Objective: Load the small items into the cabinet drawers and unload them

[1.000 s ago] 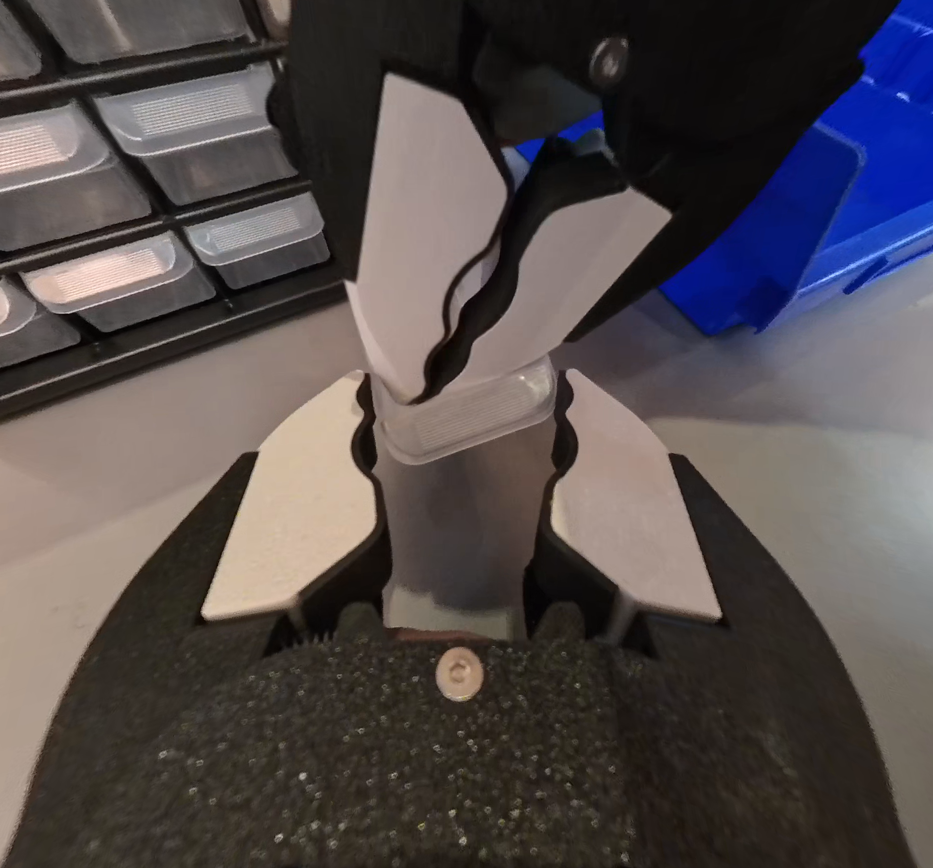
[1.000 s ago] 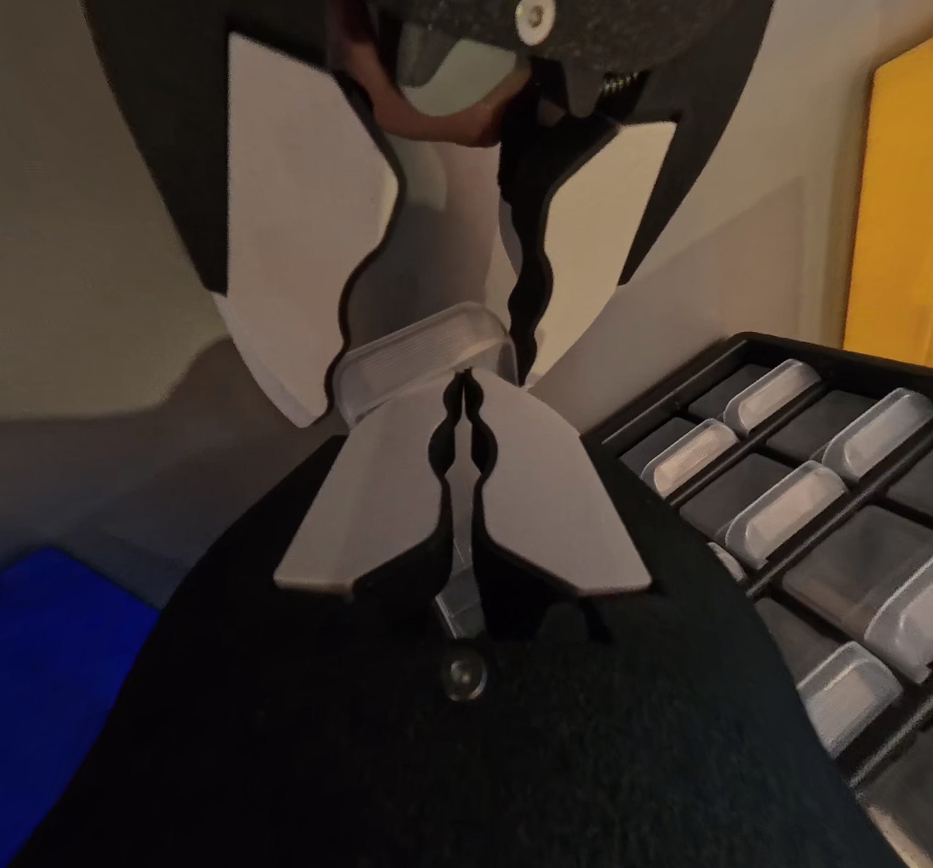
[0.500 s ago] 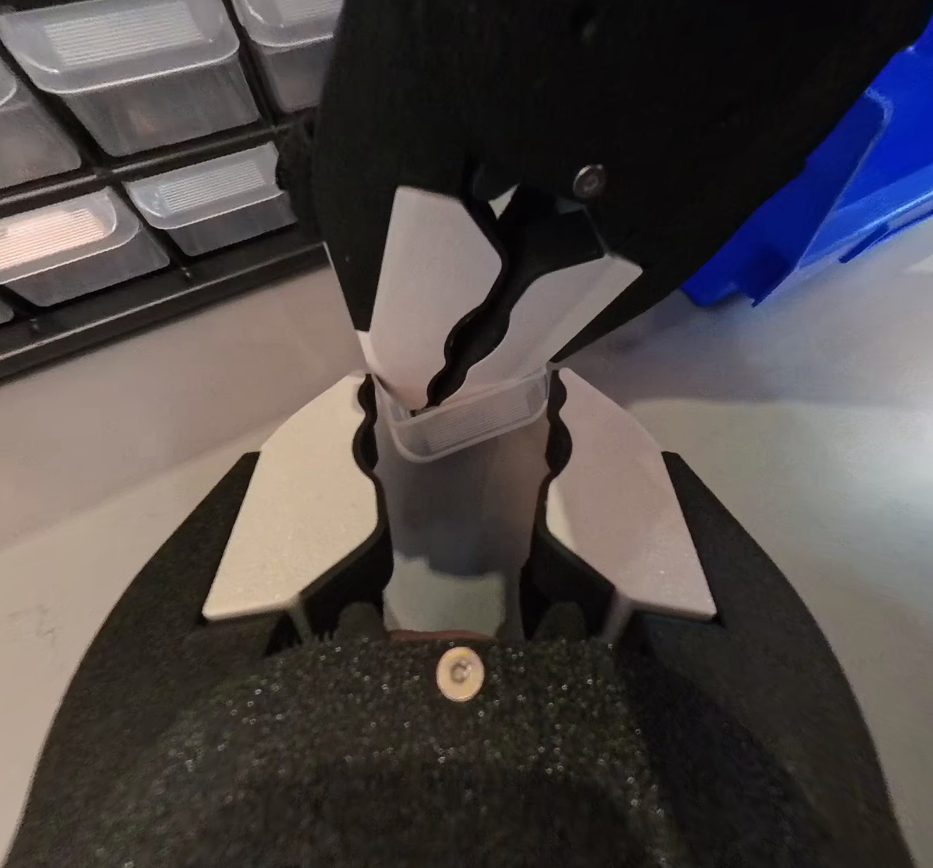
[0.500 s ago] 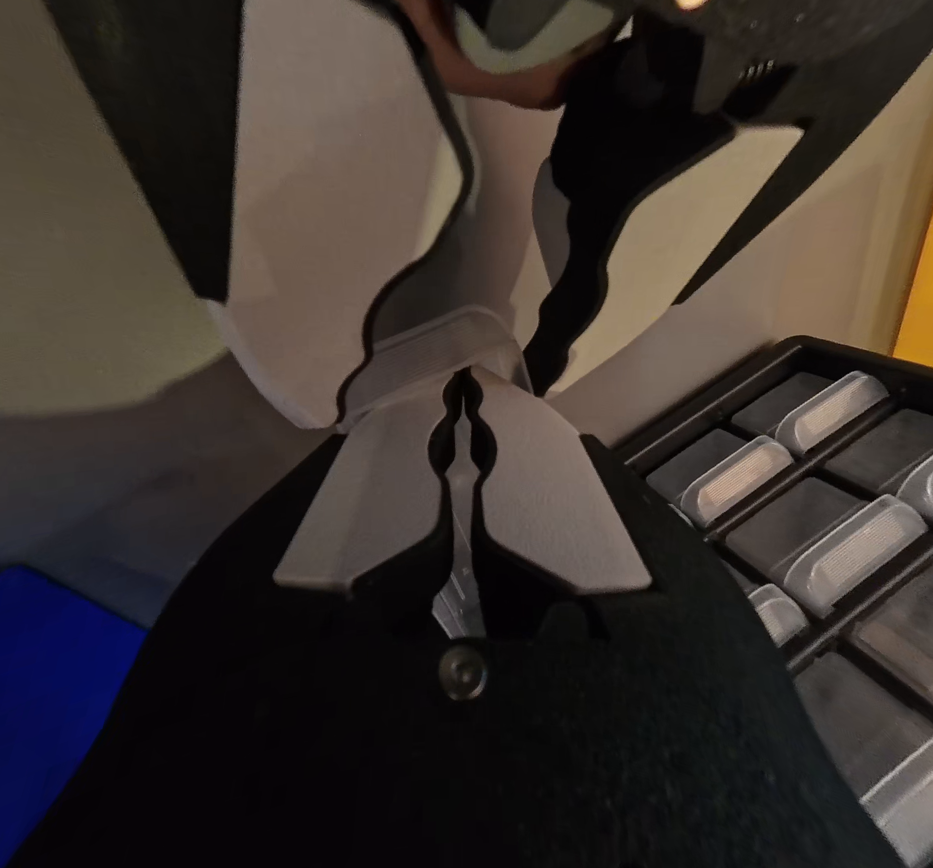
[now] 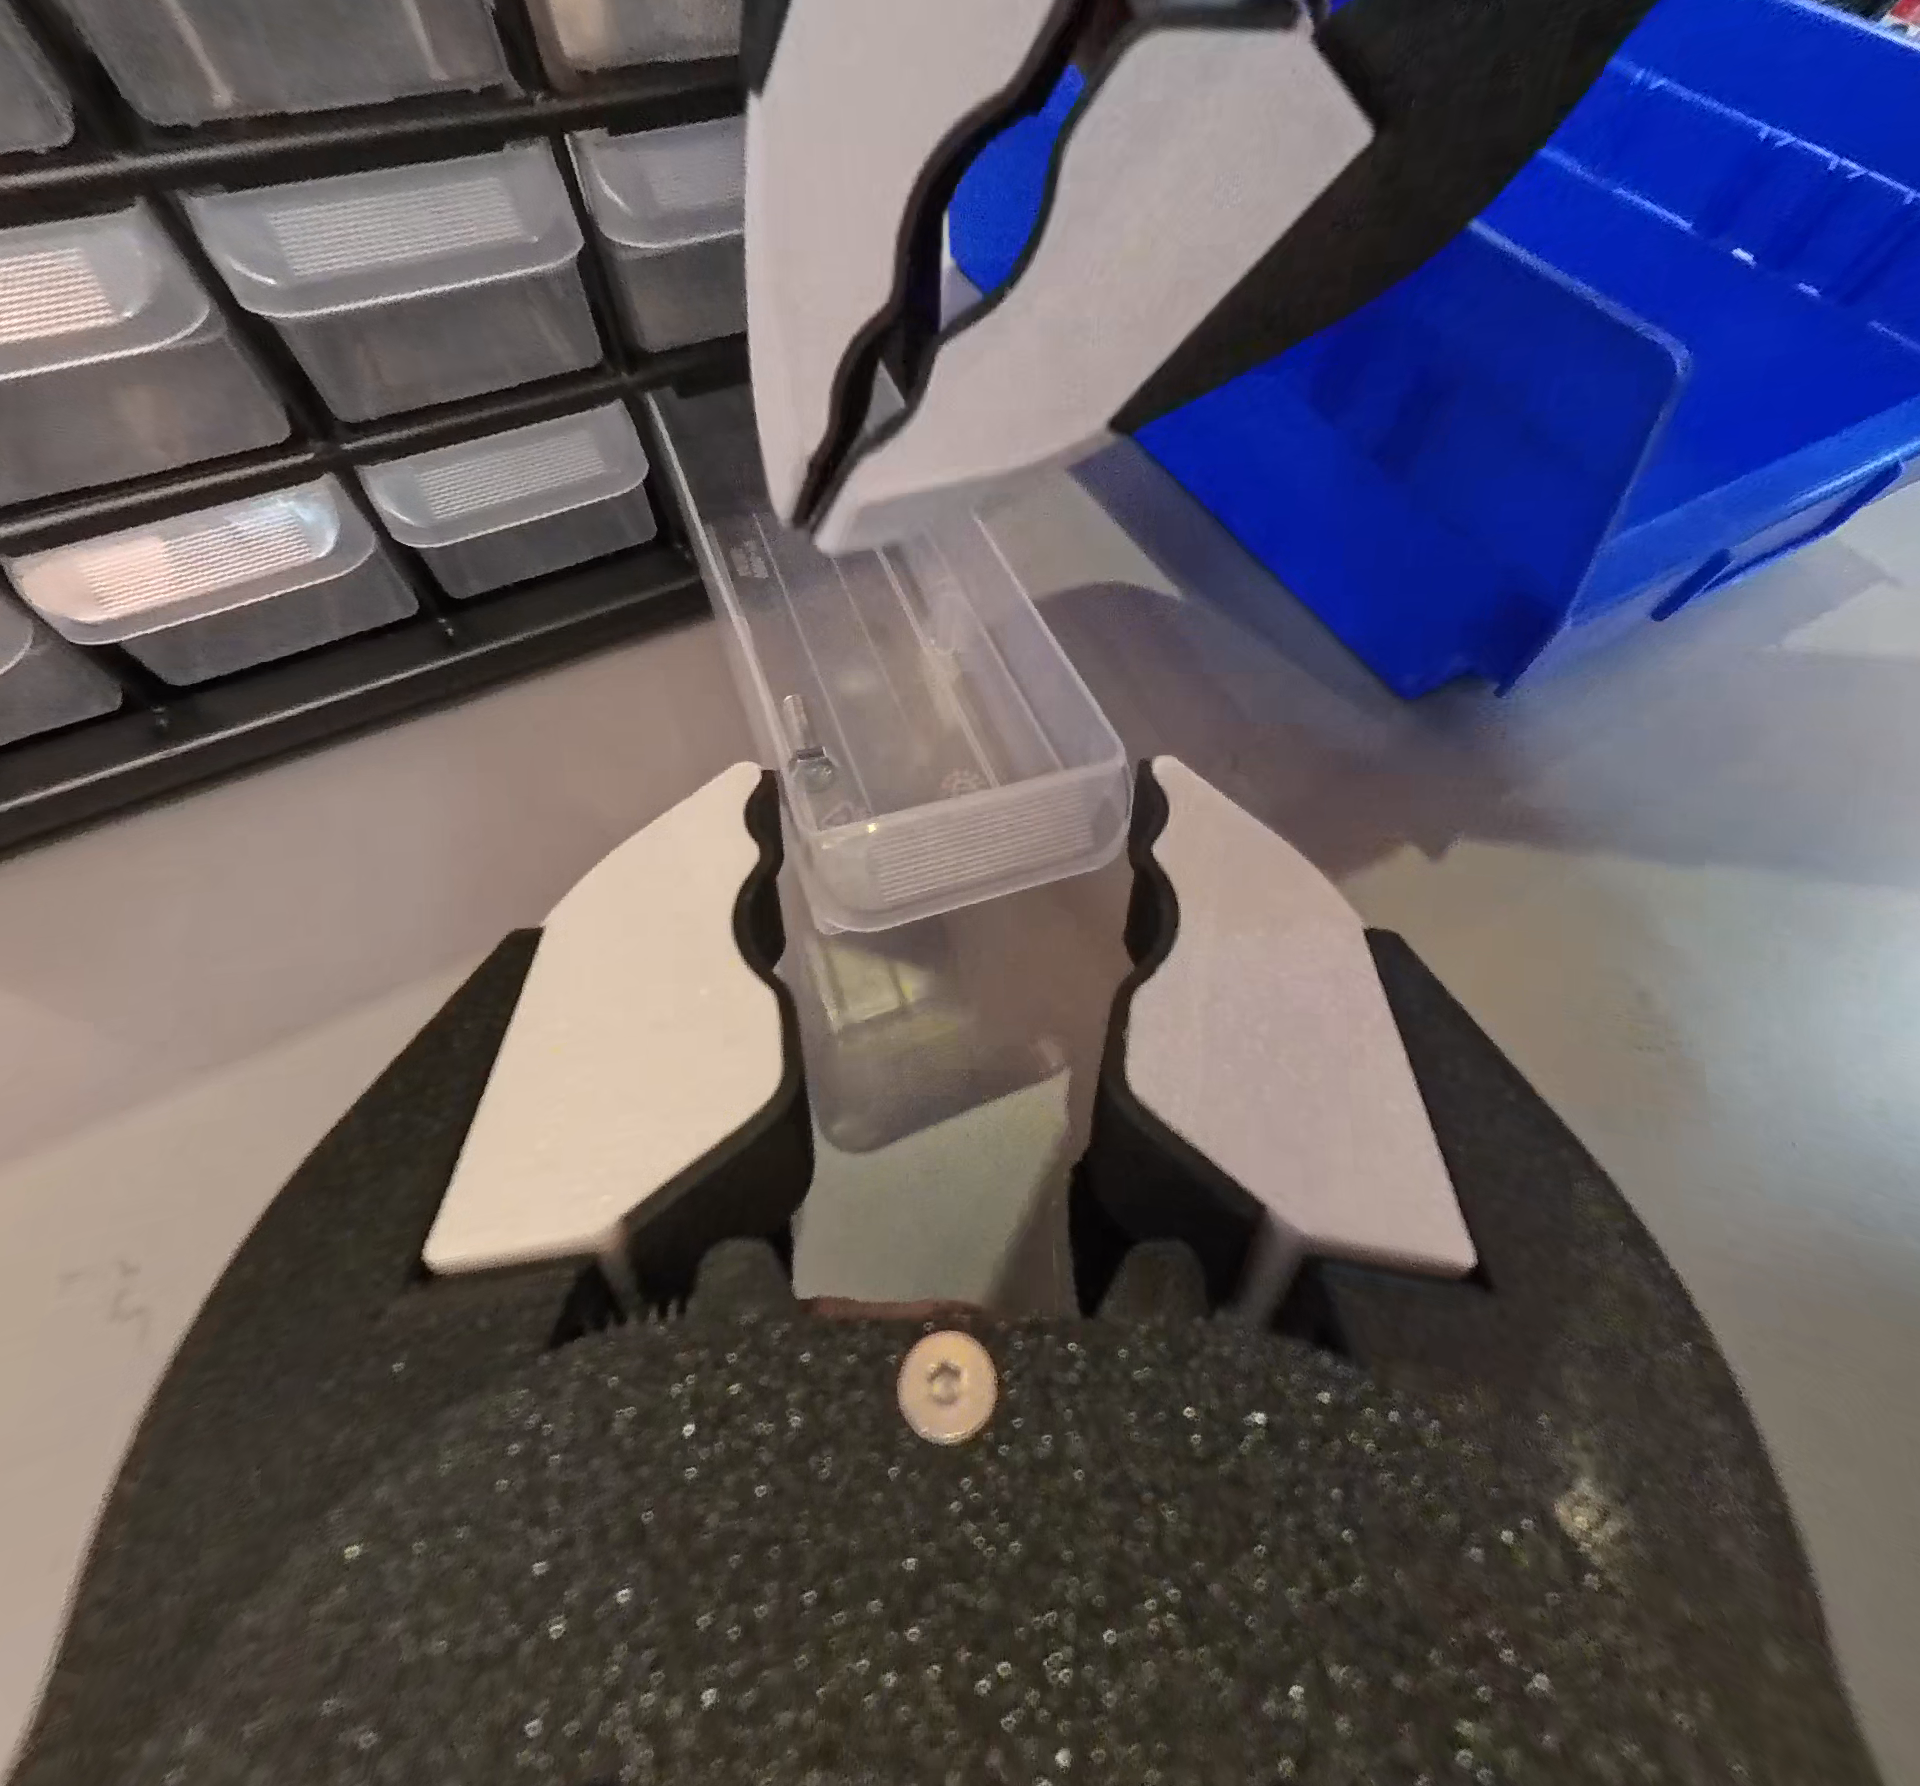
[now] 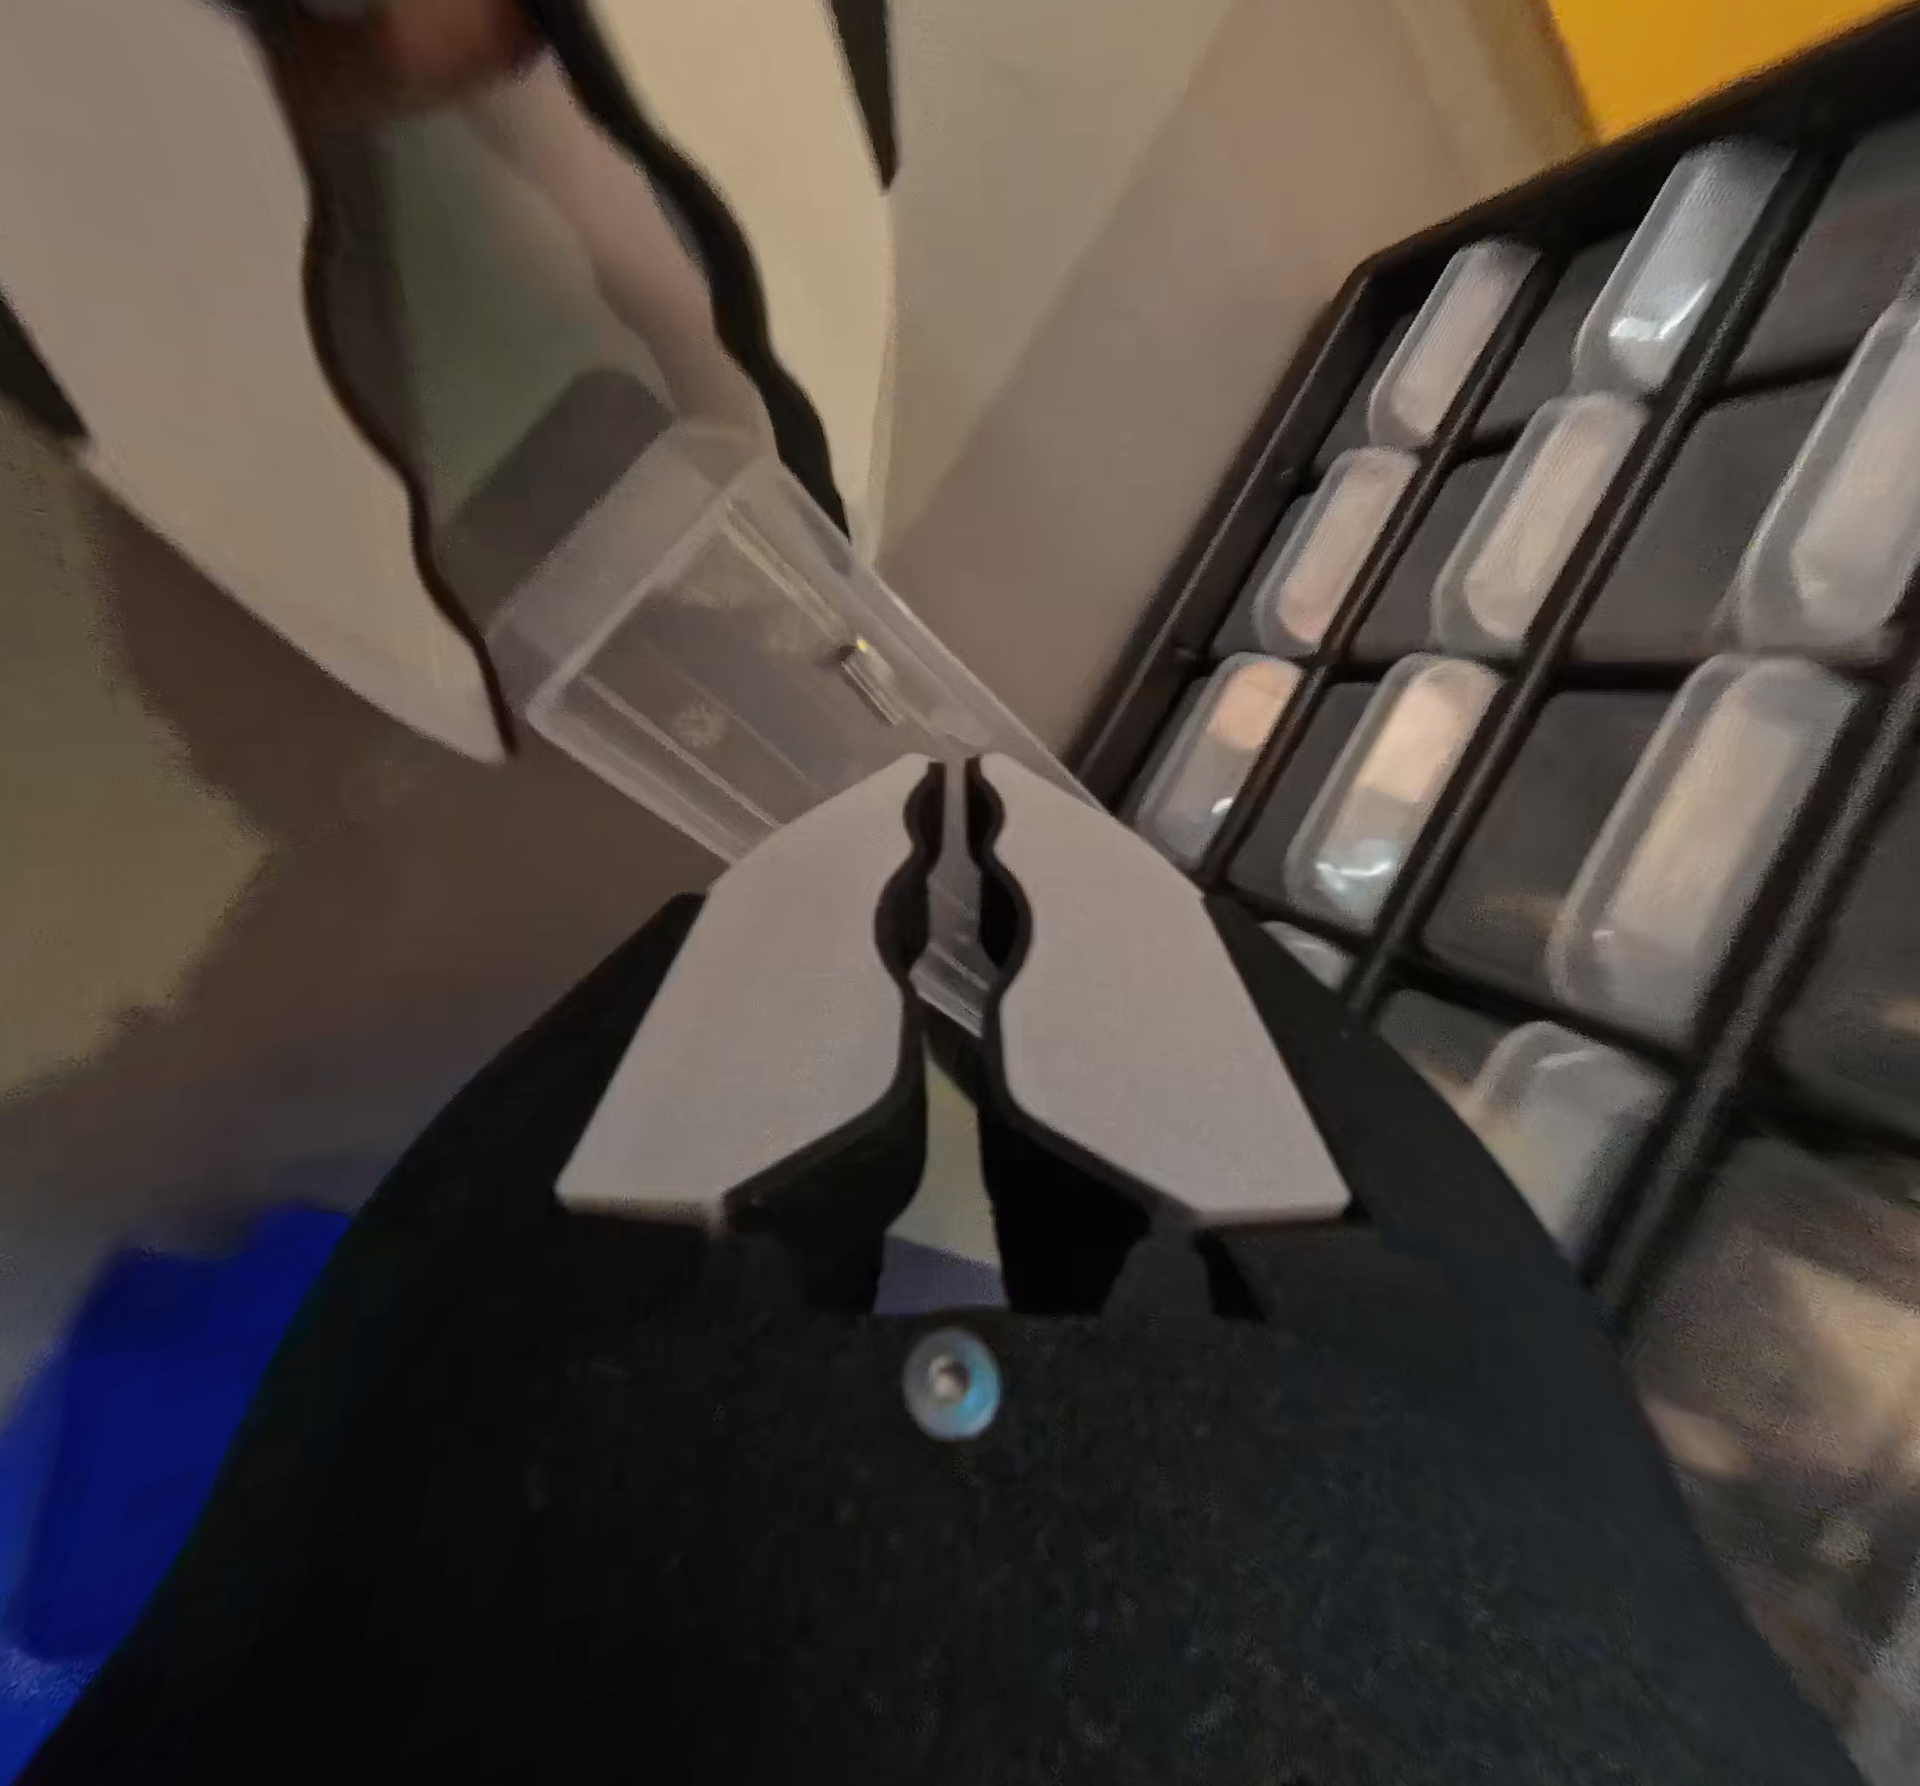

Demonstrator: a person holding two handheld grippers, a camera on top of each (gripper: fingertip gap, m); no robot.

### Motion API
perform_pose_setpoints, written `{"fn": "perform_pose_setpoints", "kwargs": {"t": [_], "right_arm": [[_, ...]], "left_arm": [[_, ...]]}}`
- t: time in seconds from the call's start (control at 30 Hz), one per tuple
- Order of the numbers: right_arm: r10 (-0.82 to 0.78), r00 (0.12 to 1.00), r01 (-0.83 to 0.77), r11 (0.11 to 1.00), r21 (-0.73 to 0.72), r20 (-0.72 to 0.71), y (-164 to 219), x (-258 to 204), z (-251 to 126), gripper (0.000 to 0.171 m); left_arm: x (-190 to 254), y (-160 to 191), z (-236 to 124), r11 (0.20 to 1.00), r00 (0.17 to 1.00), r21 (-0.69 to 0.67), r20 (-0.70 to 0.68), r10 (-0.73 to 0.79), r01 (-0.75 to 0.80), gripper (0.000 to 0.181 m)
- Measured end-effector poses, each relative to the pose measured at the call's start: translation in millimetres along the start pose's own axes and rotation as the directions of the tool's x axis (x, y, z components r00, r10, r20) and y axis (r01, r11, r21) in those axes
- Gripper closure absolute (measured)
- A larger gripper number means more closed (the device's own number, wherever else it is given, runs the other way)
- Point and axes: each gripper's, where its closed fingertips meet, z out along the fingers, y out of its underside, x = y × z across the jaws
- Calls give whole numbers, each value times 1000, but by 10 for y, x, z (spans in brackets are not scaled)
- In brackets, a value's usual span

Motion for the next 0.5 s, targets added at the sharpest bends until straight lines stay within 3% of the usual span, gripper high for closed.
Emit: {"fn": "perform_pose_setpoints", "kwargs": {"t": [0.13, 0.3, 0.4, 0.5], "right_arm": [[362, 925, -356, 932, -68, 117, -46, -59, 130, 134], [560, 817, -535, 825, -181, 139, -49, -144, 179, 114], [664, 738, -630, 742, -230, 123, -44, -162, 220, 119], [681, 730, -638, 709, -301, 57, 83, -171, 285, 122]], "left_arm": [[-6, -12, -2, 1000, 1000, 8, 1, -5, 5, 118], [-21, -12, -3, 1000, 1000, 9, 6, -12, 12, 118], [-18, -13, 2, 1000, 1000, 8, 9, -8, 8, 118], [-22, -16, -4, 1000, 1000, 11, 6, -18, 18, 118]]}}
